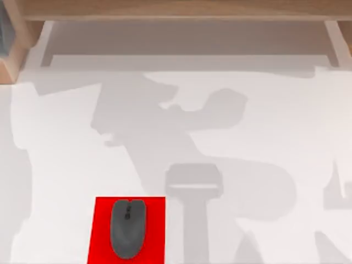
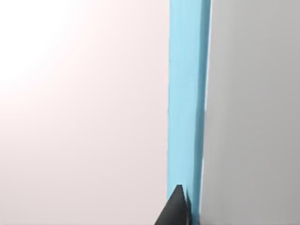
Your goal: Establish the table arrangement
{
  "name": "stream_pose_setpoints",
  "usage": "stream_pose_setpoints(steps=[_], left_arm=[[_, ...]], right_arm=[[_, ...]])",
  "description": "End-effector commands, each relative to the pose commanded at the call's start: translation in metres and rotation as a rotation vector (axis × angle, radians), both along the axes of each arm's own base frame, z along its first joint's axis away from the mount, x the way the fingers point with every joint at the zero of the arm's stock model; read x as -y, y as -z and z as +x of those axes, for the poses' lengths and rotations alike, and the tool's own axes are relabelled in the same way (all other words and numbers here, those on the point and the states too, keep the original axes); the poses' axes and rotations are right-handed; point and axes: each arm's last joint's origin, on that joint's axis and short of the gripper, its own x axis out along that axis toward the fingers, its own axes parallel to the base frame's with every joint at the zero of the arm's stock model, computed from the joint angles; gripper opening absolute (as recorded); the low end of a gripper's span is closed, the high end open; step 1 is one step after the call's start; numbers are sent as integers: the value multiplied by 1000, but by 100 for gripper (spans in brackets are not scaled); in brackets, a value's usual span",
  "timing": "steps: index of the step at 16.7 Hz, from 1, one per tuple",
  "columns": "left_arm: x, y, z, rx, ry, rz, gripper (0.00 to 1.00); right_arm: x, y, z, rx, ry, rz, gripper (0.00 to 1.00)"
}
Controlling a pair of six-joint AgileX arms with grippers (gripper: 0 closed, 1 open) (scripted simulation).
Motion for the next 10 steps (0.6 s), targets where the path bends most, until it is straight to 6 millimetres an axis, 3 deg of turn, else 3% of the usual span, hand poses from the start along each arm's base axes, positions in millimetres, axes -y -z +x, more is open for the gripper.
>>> stream_pose_setpoints(steps=[3,5,8,10], left_arm=[[-67,71,-18,-250,-78,128,0],[-100,116,-37,-407,-87,200,0],[-128,171,-65,-596,-41,306,0],[-132,195,-78,-675,26,390,0]], right_arm=[[0,0,0,0,0,0,100],[0,0,0,0,0,0,100],[0,0,0,0,0,0,100],[0,0,0,0,0,0,100]])
